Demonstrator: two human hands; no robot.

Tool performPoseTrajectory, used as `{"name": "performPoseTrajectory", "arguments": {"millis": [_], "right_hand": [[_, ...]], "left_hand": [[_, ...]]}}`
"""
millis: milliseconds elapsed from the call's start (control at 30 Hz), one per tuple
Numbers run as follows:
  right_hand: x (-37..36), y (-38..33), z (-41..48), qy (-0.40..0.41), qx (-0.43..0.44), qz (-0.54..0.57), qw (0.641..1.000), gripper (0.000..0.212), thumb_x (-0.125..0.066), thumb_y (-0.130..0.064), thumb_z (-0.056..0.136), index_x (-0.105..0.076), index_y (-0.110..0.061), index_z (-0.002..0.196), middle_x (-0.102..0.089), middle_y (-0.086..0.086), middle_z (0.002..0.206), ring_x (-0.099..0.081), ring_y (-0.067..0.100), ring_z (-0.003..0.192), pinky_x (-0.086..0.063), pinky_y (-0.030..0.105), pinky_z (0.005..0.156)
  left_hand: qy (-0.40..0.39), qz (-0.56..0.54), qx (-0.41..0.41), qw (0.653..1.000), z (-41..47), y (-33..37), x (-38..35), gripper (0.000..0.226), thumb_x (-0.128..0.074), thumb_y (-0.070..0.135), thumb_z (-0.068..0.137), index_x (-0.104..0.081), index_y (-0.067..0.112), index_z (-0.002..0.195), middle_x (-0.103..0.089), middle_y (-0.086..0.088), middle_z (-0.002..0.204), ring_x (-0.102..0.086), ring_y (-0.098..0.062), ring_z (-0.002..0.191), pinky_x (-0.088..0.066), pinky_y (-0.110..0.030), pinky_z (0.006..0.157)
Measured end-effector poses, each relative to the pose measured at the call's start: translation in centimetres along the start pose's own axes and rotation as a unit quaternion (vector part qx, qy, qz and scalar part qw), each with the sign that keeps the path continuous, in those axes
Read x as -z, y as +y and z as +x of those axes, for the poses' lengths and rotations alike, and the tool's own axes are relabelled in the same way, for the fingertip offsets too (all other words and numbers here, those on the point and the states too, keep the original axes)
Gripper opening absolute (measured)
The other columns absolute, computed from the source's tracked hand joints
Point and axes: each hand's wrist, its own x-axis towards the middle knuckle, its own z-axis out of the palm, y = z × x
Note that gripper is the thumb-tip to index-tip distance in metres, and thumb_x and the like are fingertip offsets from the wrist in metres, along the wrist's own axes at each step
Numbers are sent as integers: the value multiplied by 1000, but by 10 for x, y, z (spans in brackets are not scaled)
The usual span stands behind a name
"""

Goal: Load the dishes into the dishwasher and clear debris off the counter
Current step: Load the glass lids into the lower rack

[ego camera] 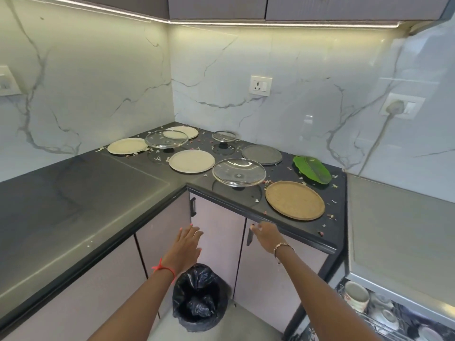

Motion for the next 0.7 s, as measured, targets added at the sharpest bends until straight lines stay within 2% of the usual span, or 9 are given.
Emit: {"name": "performPoseTrajectory", "arguments": {"millis": [67,100,233,300,400,467,533,633,700], "right_hand": [[6,-8,30,21,-2,9,1000,33,-41,-30,97,-49,-11,71,-51,7,78,-47,19,76,-40,33,73],[11,-12,45,34,-2,20,999,36,-41,-31,97,-45,-13,66,-49,6,71,-47,20,72,-40,35,72],[32,-20,111,73,-45,144,986,38,-43,-38,95,-51,-5,78,-56,17,82,-61,32,73,-54,37,60],[41,-23,138,89,-69,195,974,42,-45,-37,95,-53,2,81,-59,20,80,-63,35,72,-56,45,66],[52,-27,175,77,-127,320,936,40,-46,-35,96,-49,4,102,-55,18,73,-62,31,56,-53,38,42],[53,-27,194,70,-159,368,913,40,-46,-34,96,-43,0,117,-53,19,75,-62,33,58,-52,39,39],[51,-26,211,70,-178,390,901,41,-47,-32,95,-42,0,121,-53,19,75,-60,32,59,-54,42,41],[48,-24,230,59,-220,428,875,37,-50,-27,94,-44,2,117,-51,17,76,-60,35,70,-56,50,63],[42,-19,244,48,-240,477,844,33,-54,-21,93,-45,1,116,-54,18,80,-59,35,70,-54,52,66]], "left_hand": [[-16,8,-3,1000,29,-7,3,51,-41,22,98,-24,10,145,-21,-4,152,-8,-22,145,-3,-37,118],[-26,7,-3,1000,44,-11,4,51,-41,23,98,-23,10,145,-19,-3,153,-8,-21,145,-3,-36,117],[-60,-19,5,998,107,-34,6,54,-43,25,98,-24,8,144,-22,-6,152,-15,-20,143,-9,-34,118],[-81,-19,12,996,132,-45,5,55,-44,27,97,-23,8,145,-23,-6,152,-16,-22,142,-11,-36,118],[-82,-38,41,995,171,-58,2,57,-44,27,98,-21,7,146,-21,-7,153,-11,-23,144,-9,-38,118],[-83,-45,42,995,187,-61,1,57,-42,28,98,-20,8,146,-20,-6,154,-9,-22,145,-8,-36,118],[-91,-52,36,994,200,-66,-4,56,-41,28,99,-19,8,147,-17,-5,154,-7,-21,145,-6,-35,117],[-100,-58,31,993,217,-72,-11,57,-38,31,100,-17,8,148,-12,-4,156,-3,-21,146,-5,-35,117],[-109,-55,21,992,229,-77,-20,60,-34,35,100,-12,8,149,-5,-5,158,1,-20,146,-3,-35,117]]}}
